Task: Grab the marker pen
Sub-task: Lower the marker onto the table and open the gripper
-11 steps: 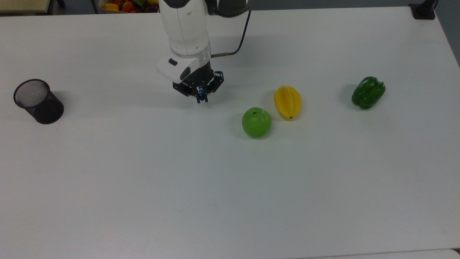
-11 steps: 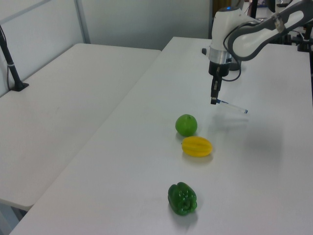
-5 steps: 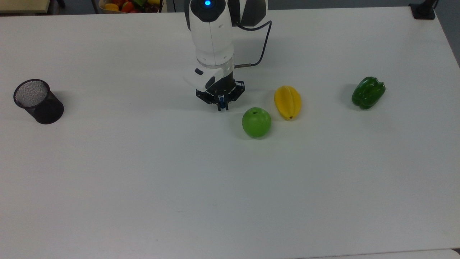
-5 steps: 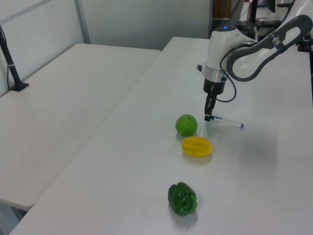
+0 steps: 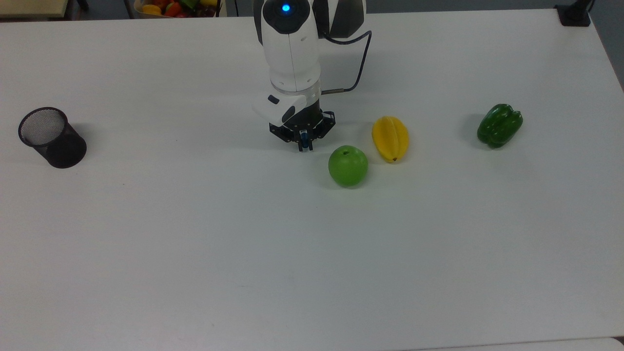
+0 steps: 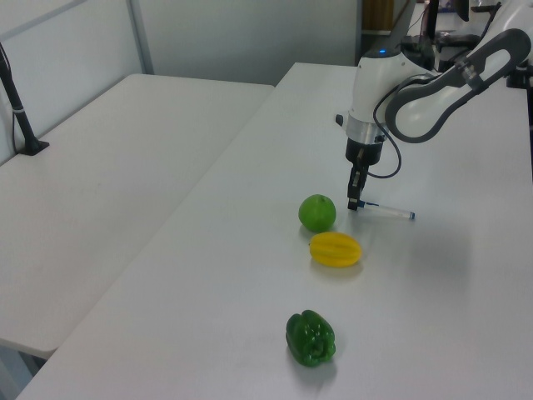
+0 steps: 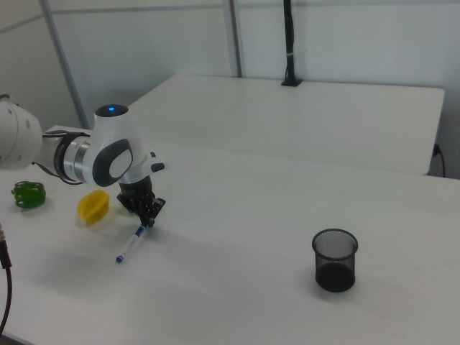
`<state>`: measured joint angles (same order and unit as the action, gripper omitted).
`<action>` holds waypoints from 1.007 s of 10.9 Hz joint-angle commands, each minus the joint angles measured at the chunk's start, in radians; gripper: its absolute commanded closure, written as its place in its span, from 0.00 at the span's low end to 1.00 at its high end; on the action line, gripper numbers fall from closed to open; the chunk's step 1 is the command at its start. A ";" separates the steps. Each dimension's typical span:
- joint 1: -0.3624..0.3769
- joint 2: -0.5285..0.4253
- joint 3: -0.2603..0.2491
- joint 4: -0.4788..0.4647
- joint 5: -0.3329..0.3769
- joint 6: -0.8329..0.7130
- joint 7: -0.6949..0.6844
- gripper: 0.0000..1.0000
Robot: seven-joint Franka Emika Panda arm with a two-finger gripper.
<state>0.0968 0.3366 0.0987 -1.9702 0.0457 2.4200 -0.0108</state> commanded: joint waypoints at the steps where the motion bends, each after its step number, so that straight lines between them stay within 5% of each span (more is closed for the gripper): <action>1: 0.000 0.001 0.004 -0.018 -0.018 0.044 0.038 0.26; 5: -0.002 -0.008 0.006 -0.013 -0.018 0.036 0.040 0.00; 11: -0.040 -0.192 0.004 0.115 -0.018 -0.390 0.040 0.00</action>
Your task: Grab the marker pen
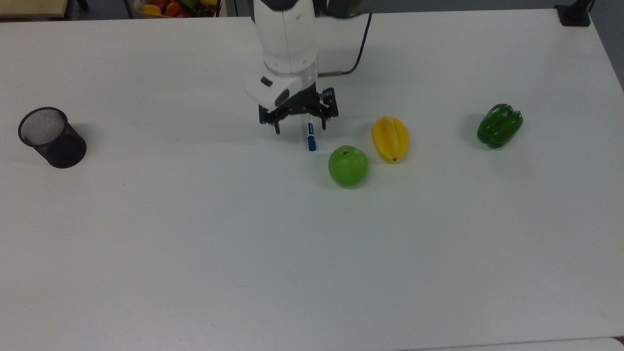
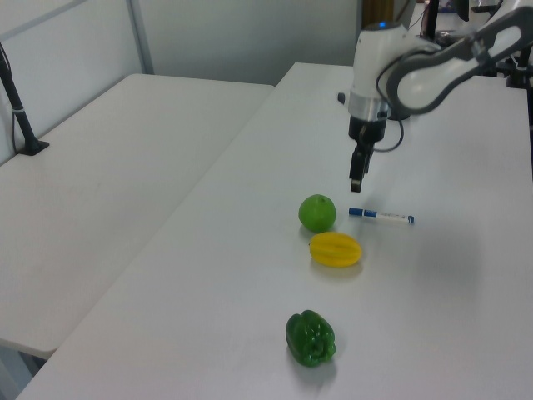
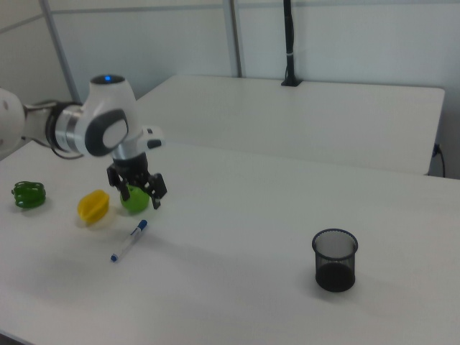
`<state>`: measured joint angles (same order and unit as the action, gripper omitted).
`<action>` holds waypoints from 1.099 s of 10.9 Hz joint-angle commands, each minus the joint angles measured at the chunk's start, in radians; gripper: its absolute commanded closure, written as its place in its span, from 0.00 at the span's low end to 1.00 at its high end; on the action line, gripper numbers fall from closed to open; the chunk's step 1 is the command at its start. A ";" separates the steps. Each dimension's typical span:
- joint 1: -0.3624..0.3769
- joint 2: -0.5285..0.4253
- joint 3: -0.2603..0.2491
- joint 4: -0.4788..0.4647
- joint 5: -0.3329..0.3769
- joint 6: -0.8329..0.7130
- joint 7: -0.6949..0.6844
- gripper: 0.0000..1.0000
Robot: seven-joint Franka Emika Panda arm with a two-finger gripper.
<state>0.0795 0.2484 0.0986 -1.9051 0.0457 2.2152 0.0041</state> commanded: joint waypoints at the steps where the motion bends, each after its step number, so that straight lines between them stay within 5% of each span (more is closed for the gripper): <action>1: -0.041 -0.144 0.004 0.078 -0.015 -0.260 0.027 0.00; 8: -0.073 -0.259 -0.014 0.395 -0.015 -0.874 0.256 0.00; 12: -0.023 -0.322 -0.123 0.396 -0.003 -0.869 0.203 0.00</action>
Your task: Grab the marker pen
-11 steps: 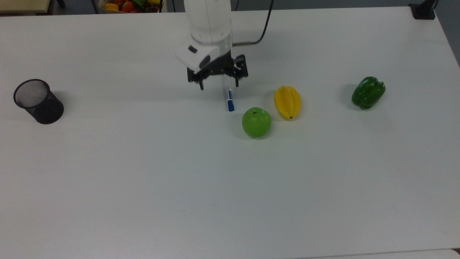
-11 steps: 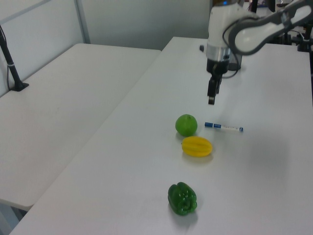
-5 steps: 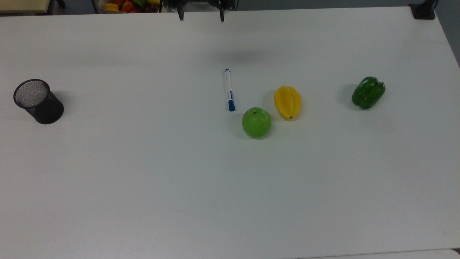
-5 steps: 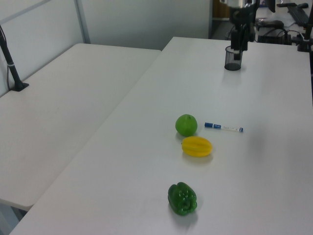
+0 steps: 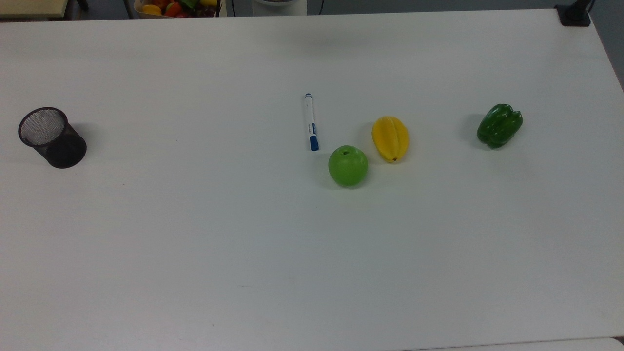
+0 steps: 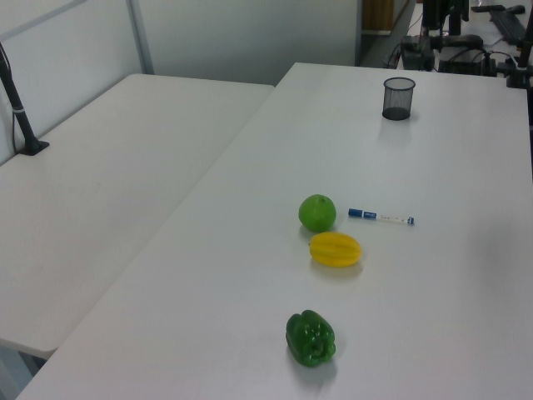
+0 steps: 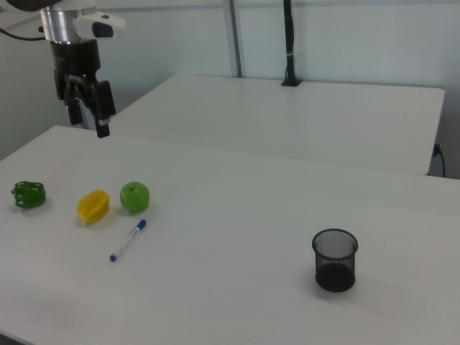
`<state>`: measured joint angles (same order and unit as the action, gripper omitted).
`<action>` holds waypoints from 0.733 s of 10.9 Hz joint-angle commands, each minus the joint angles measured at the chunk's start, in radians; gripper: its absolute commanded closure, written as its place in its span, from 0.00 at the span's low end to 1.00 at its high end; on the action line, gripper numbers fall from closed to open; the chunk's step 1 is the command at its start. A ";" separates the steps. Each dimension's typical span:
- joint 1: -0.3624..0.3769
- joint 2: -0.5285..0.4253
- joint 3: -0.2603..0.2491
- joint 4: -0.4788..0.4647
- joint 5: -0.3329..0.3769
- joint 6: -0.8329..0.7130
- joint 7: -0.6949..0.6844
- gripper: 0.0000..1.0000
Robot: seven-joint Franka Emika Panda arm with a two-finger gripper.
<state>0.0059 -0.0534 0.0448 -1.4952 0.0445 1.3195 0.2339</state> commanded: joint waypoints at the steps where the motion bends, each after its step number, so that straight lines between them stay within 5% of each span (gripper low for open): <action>1: 0.072 -0.020 -0.100 -0.025 0.000 0.073 -0.042 0.00; 5: 0.083 -0.002 -0.118 -0.091 -0.002 0.323 -0.242 0.00; 8: 0.077 0.041 -0.120 -0.096 0.002 0.369 -0.356 0.00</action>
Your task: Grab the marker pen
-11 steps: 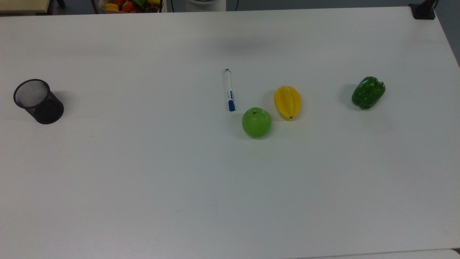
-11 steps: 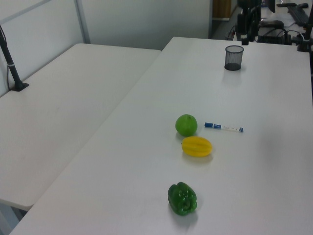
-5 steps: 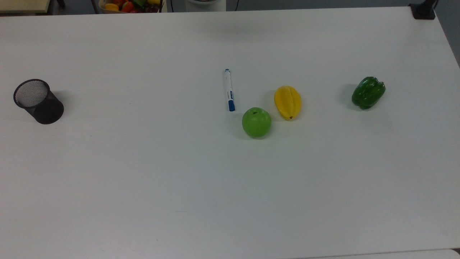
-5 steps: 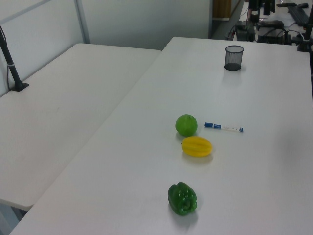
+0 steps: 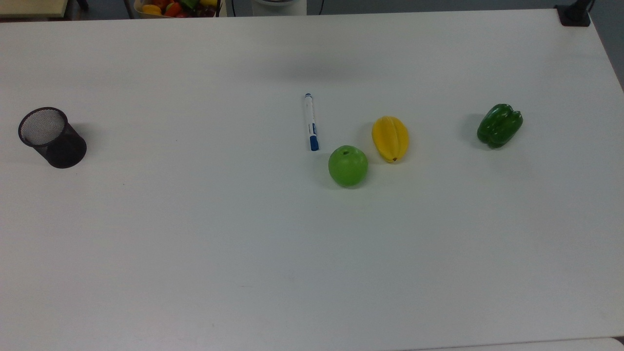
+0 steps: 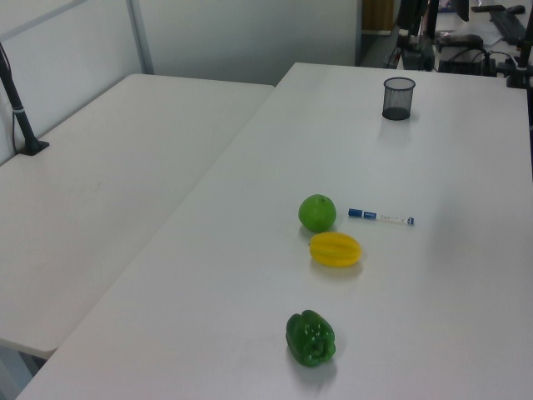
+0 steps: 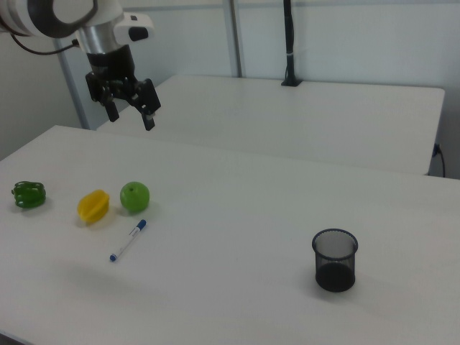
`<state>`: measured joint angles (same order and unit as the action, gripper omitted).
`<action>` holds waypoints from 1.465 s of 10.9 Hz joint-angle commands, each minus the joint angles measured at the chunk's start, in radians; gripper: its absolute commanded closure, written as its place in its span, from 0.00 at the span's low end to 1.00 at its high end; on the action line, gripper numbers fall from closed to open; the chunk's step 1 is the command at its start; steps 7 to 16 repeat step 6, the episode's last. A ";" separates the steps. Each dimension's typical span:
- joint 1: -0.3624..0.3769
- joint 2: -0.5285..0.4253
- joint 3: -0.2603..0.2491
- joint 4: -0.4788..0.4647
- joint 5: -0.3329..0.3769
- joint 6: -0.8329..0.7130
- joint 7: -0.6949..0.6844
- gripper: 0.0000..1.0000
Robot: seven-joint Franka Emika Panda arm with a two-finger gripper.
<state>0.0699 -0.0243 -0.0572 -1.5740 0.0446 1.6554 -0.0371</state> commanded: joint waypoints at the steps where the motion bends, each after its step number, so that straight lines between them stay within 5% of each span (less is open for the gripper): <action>1: 0.010 0.010 -0.018 -0.017 0.003 0.032 -0.084 0.00; 16: 0.008 0.006 -0.018 -0.015 0.008 0.021 -0.081 0.00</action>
